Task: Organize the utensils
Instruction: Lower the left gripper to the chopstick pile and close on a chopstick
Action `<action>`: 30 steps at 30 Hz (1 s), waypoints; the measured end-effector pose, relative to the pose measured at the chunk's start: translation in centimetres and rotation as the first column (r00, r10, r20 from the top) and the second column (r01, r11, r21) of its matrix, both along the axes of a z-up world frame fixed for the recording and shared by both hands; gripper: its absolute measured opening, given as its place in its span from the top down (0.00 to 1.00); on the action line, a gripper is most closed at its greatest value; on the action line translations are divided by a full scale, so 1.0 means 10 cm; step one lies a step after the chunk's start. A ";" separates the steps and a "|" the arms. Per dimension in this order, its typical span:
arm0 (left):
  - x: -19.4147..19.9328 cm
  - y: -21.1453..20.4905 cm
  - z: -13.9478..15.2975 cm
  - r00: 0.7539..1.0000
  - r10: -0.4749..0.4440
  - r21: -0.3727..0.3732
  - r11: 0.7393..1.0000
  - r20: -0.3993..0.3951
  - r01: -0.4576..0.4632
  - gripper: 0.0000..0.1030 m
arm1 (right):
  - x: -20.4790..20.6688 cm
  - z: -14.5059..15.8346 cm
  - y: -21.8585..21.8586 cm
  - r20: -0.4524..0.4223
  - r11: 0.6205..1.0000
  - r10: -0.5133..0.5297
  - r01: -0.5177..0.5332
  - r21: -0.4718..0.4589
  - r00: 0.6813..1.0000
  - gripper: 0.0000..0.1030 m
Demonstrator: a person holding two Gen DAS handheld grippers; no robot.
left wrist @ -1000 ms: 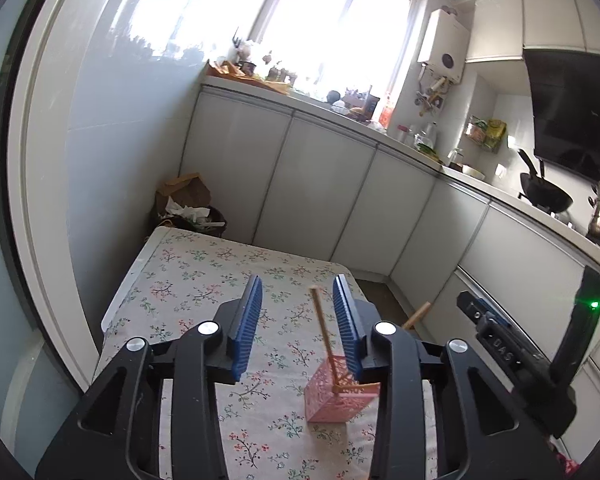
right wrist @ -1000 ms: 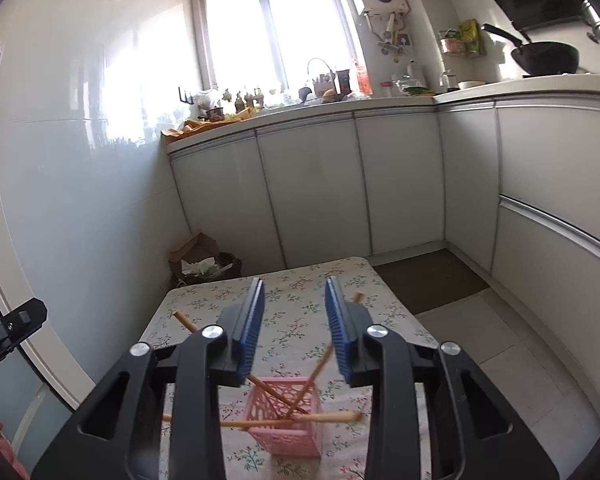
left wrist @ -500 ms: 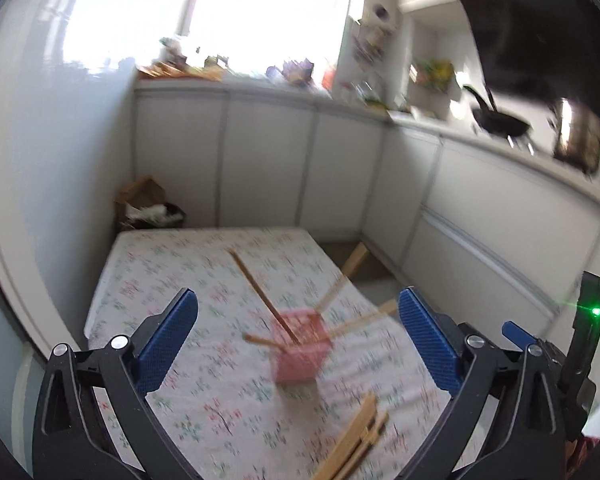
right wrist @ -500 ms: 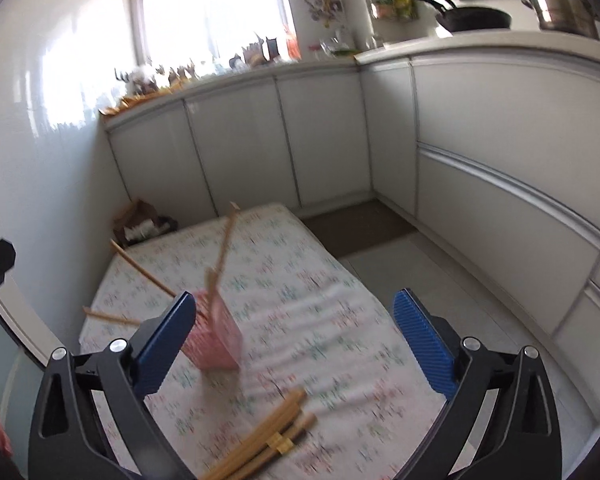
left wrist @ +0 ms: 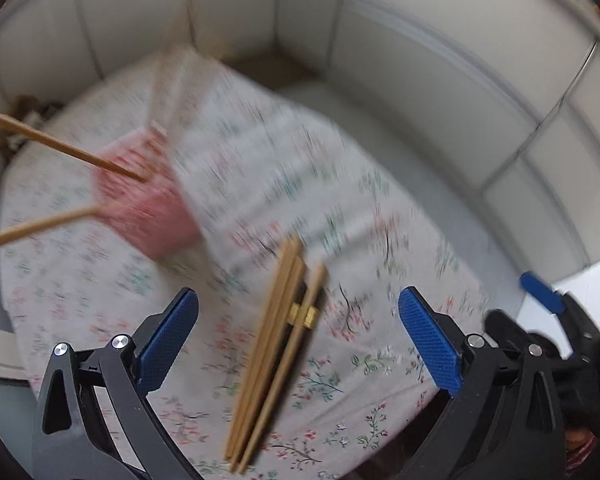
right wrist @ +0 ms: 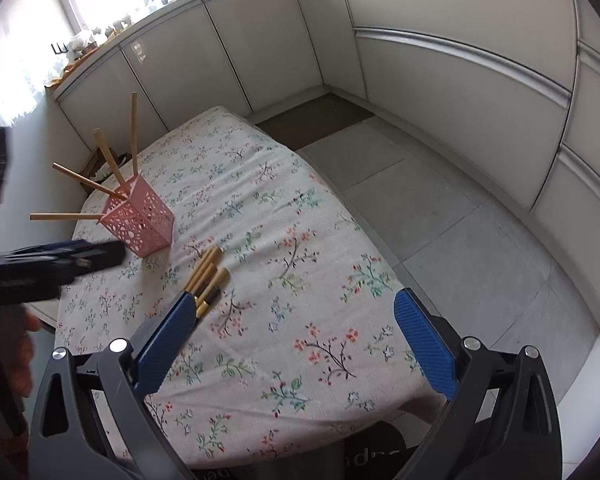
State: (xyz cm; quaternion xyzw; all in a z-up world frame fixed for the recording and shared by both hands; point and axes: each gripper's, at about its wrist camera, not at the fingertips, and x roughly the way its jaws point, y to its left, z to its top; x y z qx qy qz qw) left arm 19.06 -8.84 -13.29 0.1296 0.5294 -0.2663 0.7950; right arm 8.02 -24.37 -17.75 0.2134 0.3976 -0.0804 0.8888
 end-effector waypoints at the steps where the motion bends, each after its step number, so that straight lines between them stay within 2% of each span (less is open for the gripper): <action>1: 0.04 -0.07 -0.11 1.000 0.003 0.030 1.000 -0.010 -0.002 0.12 | -0.01 -0.03 -0.01 -0.006 1.000 -0.001 0.001 0.003 1.000 0.06; 2: 0.06 -0.12 -0.19 1.000 0.004 0.056 0.998 -0.016 -0.003 0.20 | -0.01 -0.06 -0.04 -0.013 1.000 -0.002 0.002 0.015 1.000 0.06; 3: 0.10 -0.17 -0.30 0.999 0.003 0.093 0.996 -0.036 0.000 0.46 | -0.01 -0.06 -0.06 -0.017 1.000 -0.003 0.003 0.023 1.000 0.06; 4: 0.14 -0.19 -0.40 0.997 0.010 0.103 0.995 -0.070 -0.003 0.64 | 0.00 -0.06 -0.06 -0.019 1.000 -0.004 0.005 0.029 1.000 0.06; 5: 0.16 -0.17 -0.44 0.996 0.016 0.096 0.995 -0.092 -0.007 0.67 | 0.01 -0.07 -0.09 -0.019 0.999 -0.006 0.007 0.034 1.000 0.06; 10: 0.38 -0.11 -0.60 0.987 0.080 0.105 0.992 -0.137 -0.066 0.67 | 0.04 -0.08 -0.12 -0.019 0.999 0.003 -0.002 0.036 1.000 0.06; 13: 0.48 -0.11 -0.62 0.987 0.095 0.131 0.988 -0.129 -0.078 0.67 | 0.06 -0.11 -0.12 -0.030 0.999 0.007 -0.006 0.040 1.000 0.06; 17: 0.61 -0.16 -0.67 0.987 0.096 0.151 0.986 -0.126 -0.077 0.68 | 0.08 -0.14 -0.12 -0.034 0.999 0.013 -0.012 0.040 0.999 0.06; 19: 0.66 -0.18 -0.73 0.987 0.096 0.161 0.984 -0.129 -0.075 0.75 | 0.09 -0.15 -0.12 -0.040 0.999 0.016 -0.014 0.041 0.999 0.06; 23: 0.73 -0.21 -0.81 0.988 0.096 0.181 0.981 -0.121 -0.073 0.79 | 0.10 -0.16 -0.12 -0.042 0.999 0.013 -0.012 0.042 0.999 0.06; 27: 0.76 -0.27 -0.84 0.990 0.077 0.180 0.982 -0.121 -0.054 0.80 | 0.10 -0.17 -0.14 -0.046 0.999 0.008 -0.006 0.046 0.999 0.06; 30: 0.75 -0.32 -0.90 0.989 0.053 0.210 0.977 -0.140 -0.023 0.82 | 0.09 -0.18 -0.16 -0.049 0.999 0.004 -0.001 0.051 0.999 0.06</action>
